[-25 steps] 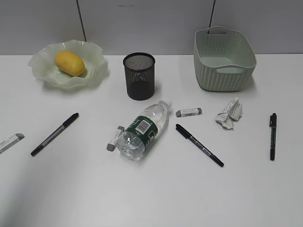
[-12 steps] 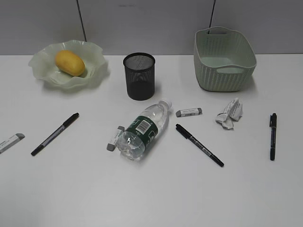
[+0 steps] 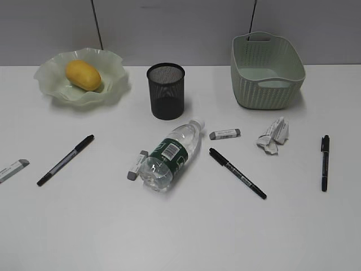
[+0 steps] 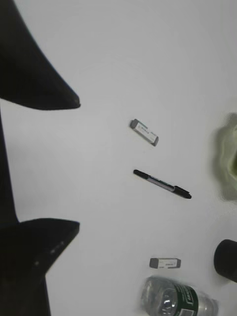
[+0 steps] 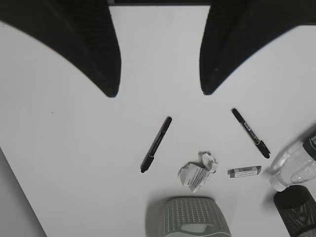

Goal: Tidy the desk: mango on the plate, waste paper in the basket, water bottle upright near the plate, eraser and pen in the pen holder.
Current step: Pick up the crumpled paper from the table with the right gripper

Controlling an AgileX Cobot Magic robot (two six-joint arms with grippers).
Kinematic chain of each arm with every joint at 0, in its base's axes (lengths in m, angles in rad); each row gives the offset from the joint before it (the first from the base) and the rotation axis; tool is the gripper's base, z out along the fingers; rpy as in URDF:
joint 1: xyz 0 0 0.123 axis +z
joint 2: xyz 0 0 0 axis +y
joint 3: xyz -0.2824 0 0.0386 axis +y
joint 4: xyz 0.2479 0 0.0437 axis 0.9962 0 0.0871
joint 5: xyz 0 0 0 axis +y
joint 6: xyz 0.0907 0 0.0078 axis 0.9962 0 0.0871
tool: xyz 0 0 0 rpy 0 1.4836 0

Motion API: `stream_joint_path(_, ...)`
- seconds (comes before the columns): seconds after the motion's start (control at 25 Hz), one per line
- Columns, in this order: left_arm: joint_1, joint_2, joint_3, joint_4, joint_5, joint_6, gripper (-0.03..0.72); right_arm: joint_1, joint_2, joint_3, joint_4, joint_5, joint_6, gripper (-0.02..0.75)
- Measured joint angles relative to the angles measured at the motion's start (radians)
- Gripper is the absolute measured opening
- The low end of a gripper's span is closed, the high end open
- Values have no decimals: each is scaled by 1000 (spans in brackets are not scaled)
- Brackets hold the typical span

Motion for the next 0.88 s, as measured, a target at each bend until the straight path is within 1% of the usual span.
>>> stream_joint_path(0.12, 0, 0, 18, -1, -13, 0, 517, 0, 0, 0, 6, 0, 3, 417)
stream_joint_path(0.28, 0, 0, 20, -1, -42, 1, 517, 0, 0, 0, 59, 0, 7, 417)
stream_joint_path(0.48, 0, 0, 32, -11, -43, 1, 515, 0, 48, -13, 82, -60, 16, 417)
stream_joint_path(0.56, 0, 0, 32, -12, -40, 1, 513, 0, 116, -18, 74, -113, 16, 417)
stream_joint_path(0.68, 0, 0, 32, -12, -38, 1, 503, 1, 253, -16, 32, -203, 17, 417)
stream_joint_path(0.88, 0, -15, 32, -12, -38, 1, 498, 8, 485, -12, 15, -464, 66, 417)
